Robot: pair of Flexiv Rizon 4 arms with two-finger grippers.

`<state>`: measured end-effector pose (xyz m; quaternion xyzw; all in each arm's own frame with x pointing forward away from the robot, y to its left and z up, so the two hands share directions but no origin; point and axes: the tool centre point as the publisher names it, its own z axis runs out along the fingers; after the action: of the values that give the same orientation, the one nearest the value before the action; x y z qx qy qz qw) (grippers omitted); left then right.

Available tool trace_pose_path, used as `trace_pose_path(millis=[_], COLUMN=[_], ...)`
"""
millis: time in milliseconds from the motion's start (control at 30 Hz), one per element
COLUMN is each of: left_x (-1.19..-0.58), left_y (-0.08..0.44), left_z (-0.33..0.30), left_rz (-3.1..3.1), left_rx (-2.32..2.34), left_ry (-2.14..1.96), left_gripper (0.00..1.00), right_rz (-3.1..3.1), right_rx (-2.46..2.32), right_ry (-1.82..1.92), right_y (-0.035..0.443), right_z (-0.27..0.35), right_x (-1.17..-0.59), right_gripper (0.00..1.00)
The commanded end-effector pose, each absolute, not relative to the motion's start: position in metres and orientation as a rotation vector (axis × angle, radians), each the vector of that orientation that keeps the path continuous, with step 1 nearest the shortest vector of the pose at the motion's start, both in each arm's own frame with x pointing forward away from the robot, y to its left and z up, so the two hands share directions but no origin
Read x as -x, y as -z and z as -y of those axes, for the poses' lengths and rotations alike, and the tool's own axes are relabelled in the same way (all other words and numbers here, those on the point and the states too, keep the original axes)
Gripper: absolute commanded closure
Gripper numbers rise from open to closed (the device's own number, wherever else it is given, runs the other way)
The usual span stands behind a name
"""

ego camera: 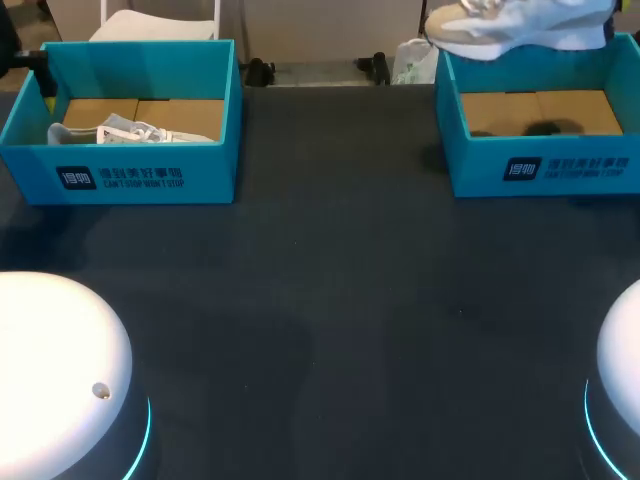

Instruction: Take the shoe out of the shoebox, open the shoe tongue, remove and reinsert the insole, then place the shoe into the shoebox

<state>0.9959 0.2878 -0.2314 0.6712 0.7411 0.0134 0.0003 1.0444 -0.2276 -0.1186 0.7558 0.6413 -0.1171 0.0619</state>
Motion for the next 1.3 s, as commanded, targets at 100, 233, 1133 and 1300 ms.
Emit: trace_pose_path(millis=[100, 233, 1133, 1300], left_x=[-0.994, -0.994, -0.994, -0.994], left_y=[0.231, 0.231, 0.231, 0.231], left_z=[-0.288, -0.288, -0.288, -0.288], left_rz=[-2.327, -2.327, -2.327, -2.327], left_rx=[-2.108, -2.108, -2.108, -2.108], left_ry=[-0.049, -0.049, -0.049, -0.049], left_gripper=[0.00, 0.00, 0.00, 0.00], right_rz=[-1.923, -1.923, -1.797, -1.797], right_rx=[-2.244, -2.244, -2.258, -2.258], right_ry=[0.266, 0.266, 0.179, 0.179], right_y=[0.115, 0.115, 0.117, 0.117], right_z=[0.229, 0.229, 0.148, 0.148], right_x=[-1.021, -1.021, -0.879, -0.879], right_gripper=[1.00, 1.00, 1.00, 1.00])
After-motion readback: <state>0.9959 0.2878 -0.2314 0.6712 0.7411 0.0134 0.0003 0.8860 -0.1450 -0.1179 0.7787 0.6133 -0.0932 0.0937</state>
